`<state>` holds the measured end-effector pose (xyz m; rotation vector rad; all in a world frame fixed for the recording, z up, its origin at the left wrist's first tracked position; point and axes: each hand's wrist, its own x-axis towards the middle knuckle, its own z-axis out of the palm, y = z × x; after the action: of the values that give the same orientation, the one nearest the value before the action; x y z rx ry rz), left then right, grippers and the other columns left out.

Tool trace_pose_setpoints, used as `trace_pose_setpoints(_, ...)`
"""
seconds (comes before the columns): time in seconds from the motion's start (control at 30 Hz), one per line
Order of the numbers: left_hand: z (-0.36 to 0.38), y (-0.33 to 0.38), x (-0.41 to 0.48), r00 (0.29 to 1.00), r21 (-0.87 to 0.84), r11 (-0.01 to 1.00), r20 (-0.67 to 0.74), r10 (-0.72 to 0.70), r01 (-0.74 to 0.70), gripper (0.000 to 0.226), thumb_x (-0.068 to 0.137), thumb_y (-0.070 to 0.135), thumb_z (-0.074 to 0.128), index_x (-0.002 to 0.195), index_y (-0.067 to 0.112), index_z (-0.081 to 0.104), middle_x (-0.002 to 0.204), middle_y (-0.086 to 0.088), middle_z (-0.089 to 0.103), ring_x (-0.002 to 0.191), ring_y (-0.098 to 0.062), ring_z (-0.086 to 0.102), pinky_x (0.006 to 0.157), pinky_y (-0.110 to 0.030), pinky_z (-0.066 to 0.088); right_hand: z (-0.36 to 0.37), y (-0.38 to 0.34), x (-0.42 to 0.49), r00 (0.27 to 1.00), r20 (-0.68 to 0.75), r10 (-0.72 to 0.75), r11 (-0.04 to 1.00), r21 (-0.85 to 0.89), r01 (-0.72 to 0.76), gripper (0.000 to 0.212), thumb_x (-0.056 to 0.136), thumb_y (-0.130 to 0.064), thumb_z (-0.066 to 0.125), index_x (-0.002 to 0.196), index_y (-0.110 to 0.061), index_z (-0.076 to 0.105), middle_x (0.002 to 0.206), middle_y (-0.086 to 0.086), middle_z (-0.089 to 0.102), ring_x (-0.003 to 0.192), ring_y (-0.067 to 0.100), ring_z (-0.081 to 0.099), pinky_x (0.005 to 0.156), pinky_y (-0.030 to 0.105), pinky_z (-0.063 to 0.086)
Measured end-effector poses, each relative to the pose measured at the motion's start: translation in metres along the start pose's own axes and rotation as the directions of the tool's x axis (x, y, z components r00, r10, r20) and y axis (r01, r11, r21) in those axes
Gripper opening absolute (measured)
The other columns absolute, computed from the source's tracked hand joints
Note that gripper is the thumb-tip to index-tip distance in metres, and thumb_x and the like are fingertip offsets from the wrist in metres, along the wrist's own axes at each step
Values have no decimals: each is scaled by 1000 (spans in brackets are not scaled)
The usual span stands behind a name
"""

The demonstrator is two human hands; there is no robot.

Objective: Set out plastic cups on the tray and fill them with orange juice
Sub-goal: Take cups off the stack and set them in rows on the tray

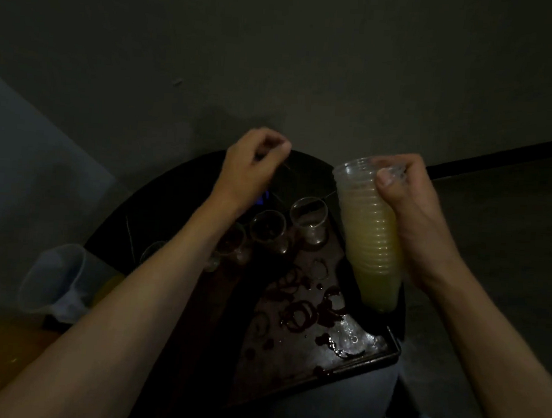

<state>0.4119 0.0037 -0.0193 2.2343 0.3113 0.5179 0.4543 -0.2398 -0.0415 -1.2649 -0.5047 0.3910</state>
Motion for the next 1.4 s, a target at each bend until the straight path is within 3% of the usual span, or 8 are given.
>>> trace_pose_setpoints(0.1, -37, 39, 2, 984, -73, 997, 179, 12, 1, 29, 94, 42, 55, 105, 20, 70, 109, -12, 71, 100, -19, 67, 83, -33, 50, 17, -1, 0, 999, 51, 10, 1000, -23, -9, 38, 86, -46, 60, 116, -24, 54, 101, -12, 70, 88, 14, 71, 65, 32, 57)
trace_pose_setpoints(0.27, -67, 84, -16, 860, 97, 993, 510, 3, -61, 31, 96, 36, 64, 118, 14, 71, 113, -1, 73, 105, -13, 69, 95, -32, 55, 53, 1, -4, 979, 198, 56, 994, -100, -37, 42, 80, -57, 65, 112, -32, 56, 105, -11, 69, 95, 18, 69, 76, 43, 57)
trace_pose_setpoints(0.4, -89, 83, -36, 816, 231, 969, 575, -60, -92, 44, 84, 49, 75, 118, 21, 71, 107, 6, 73, 99, -11, 69, 92, -44, 56, 88, 0, -13, 960, 275, 44, 985, -170, 3, 48, 74, -62, 64, 109, -31, 53, 102, -25, 65, 93, 1, 66, 66, 19, 53)
trace_pose_setpoints(0.57, -122, 69, -64, 830, 304, 950, 547, -113, -70, 51, 73, 59, 76, 110, 23, 72, 99, -1, 72, 87, -22, 68, 81, -50, 56, 123, 4, -22, 940, 337, 47, 977, -211, 26, 64, 64, -68, 65, 117, -37, 49, 103, -39, 59, 96, -8, 63, 68, 12, 51)
trace_pose_setpoints(0.87, -159, 57, -88, 850, 401, 916, 490, -194, -23, 48, 73, 54, 83, 106, 22, 72, 94, 6, 72, 85, -8, 68, 83, -45, 58, 156, 12, -31, 930, 366, 3, 980, -185, 69, 61, 65, -63, 72, 117, -38, 54, 110, -25, 63, 102, 1, 64, 77, 20, 51)
trace_pose_setpoints(1.0, -162, 55, -96, 861, 413, 911, 463, -210, 0, 65, 56, 70, 72, 102, 24, 69, 91, 7, 71, 81, -9, 68, 79, -42, 59, 164, 15, -34, 922, 387, -2, 980, -185, 80, 60, 65, -62, 71, 116, -38, 54, 111, -26, 62, 102, 1, 63, 77, 17, 48)
trace_pose_setpoints(1.23, -165, 48, -103, 883, 392, 920, 420, -208, 31, 47, 68, 45, 78, 105, 19, 67, 93, 3, 70, 82, -13, 67, 75, -40, 58, 168, 16, -39, 907, 420, -2, 984, -160, 77, 57, 68, -57, 70, 120, -37, 54, 113, -29, 61, 102, -2, 63, 75, 10, 48)
trace_pose_setpoints(1.4, -175, 50, -104, 910, 350, 934, 365, -199, 64, 53, 63, 55, 73, 103, 20, 64, 91, 1, 68, 76, -9, 62, 73, -37, 55, 167, 18, -41, 916, 401, -2, 978, -190, 85, 54, 68, -58, 68, 117, -39, 54, 105, -30, 62, 94, -4, 64, 71, 8, 47)
